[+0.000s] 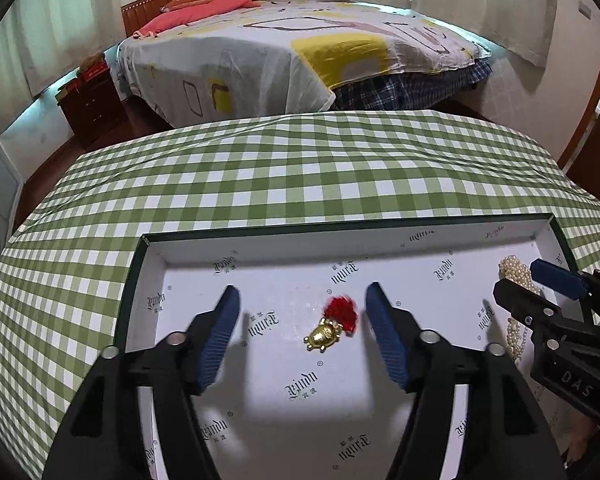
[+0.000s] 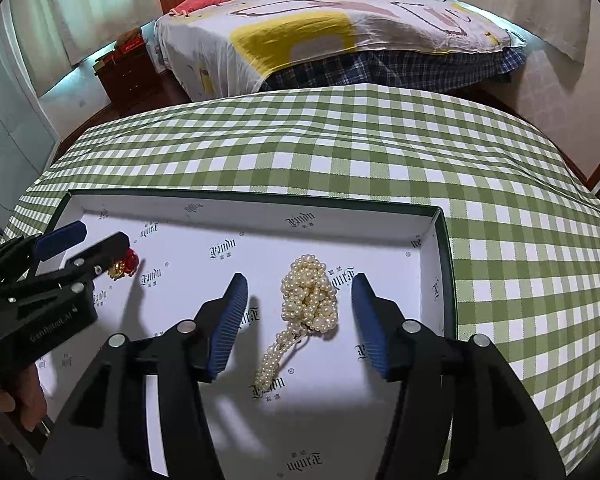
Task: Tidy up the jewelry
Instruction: 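Carry both pieces into the green tray and open both tools, then lift both open tools out of the tray back over the table, then close the right tool on the silver rhinestone brooch, then close the left tool on the white jade bangle while the right tool holds the brooch, then carry the bangle and brooch into the tray and open both tools, then lift both open tools out of the tray back over the table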
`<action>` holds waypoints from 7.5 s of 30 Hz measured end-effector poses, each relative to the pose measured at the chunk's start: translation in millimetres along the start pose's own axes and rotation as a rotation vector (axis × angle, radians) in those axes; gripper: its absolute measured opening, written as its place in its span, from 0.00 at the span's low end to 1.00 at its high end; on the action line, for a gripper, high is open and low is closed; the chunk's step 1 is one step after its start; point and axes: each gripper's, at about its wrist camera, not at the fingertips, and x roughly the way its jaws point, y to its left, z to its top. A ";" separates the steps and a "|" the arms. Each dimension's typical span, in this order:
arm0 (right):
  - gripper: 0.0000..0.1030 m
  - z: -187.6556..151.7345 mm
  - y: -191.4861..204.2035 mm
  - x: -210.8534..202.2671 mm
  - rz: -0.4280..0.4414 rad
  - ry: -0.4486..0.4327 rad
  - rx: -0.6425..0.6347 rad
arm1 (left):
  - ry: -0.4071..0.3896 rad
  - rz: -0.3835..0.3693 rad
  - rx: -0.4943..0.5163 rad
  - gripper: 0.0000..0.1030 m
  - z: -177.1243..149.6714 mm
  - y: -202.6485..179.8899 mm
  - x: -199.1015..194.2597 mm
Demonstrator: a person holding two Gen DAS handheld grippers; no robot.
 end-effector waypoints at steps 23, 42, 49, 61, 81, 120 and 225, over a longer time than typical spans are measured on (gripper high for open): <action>0.68 -21.4 16.0 -83.0 -0.018 -0.183 -0.021 | -0.163 0.008 -0.028 0.76 -18.2 7.9 -76.8; 0.74 -111.1 41.0 -200.2 -0.044 -0.322 -0.039 | -0.353 -0.009 -0.097 0.79 -100.1 24.6 -200.4; 0.75 -158.6 40.2 -220.4 -0.068 -0.324 -0.027 | -0.366 -0.009 -0.117 0.80 -142.2 27.6 -219.2; 0.74 -242.6 36.7 -209.6 -0.088 -0.261 0.022 | -0.296 0.015 -0.160 0.80 -214.5 35.2 -206.9; 0.38 -278.8 42.6 -169.4 -0.068 -0.156 -0.013 | -0.227 0.043 -0.104 0.80 -268.4 16.7 -185.5; 0.13 -283.6 32.1 -171.9 -0.038 -0.159 -0.009 | -0.117 -0.078 -0.027 0.81 -267.2 -19.7 -154.3; 0.32 -3.9 56.6 -39.3 0.050 -0.120 -0.059 | -0.138 0.045 -0.003 0.72 -28.5 19.5 -43.7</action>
